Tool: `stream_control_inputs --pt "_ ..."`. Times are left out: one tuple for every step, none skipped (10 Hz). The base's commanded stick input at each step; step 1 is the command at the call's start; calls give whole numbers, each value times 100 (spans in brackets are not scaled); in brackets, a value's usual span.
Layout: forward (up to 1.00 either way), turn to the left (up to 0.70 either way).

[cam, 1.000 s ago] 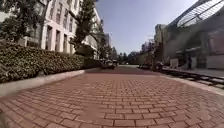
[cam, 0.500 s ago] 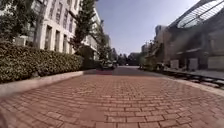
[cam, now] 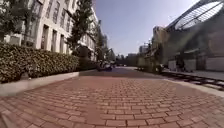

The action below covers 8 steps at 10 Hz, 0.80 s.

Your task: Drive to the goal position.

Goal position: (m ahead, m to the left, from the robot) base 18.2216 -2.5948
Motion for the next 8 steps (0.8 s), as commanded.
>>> stream_control_inputs --pt "70 0" --pt "70 0" --pt "70 0" --pt "70 0" --pt "70 0" --pt "70 0" --pt "70 0" --pt "70 0"
